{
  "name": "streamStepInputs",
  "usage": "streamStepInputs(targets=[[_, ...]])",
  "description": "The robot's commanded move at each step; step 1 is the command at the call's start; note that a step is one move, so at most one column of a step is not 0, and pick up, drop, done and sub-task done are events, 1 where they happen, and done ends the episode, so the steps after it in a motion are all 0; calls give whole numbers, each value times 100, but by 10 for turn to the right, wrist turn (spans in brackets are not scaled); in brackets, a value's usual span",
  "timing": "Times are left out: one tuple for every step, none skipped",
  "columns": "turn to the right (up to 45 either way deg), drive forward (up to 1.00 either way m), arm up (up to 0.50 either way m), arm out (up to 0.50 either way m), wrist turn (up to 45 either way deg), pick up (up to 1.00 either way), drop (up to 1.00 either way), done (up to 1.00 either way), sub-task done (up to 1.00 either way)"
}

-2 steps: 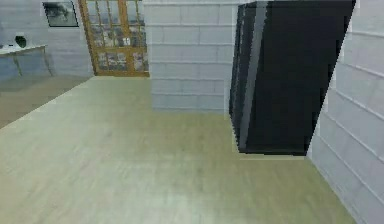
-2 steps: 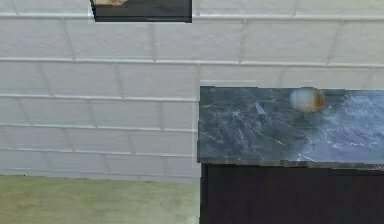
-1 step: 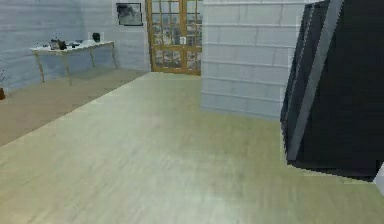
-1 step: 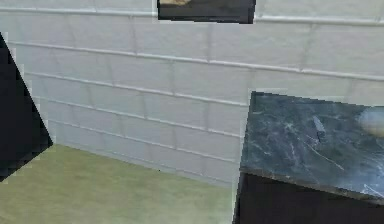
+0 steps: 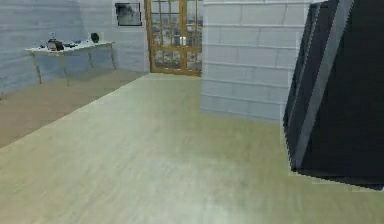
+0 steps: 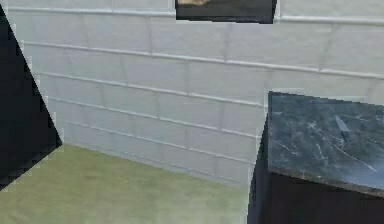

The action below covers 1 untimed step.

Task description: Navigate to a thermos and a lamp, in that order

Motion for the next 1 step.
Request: streamStepInputs(targets=[[-60, 0, 0, 0, 0, 0, 0, 0, 0]])
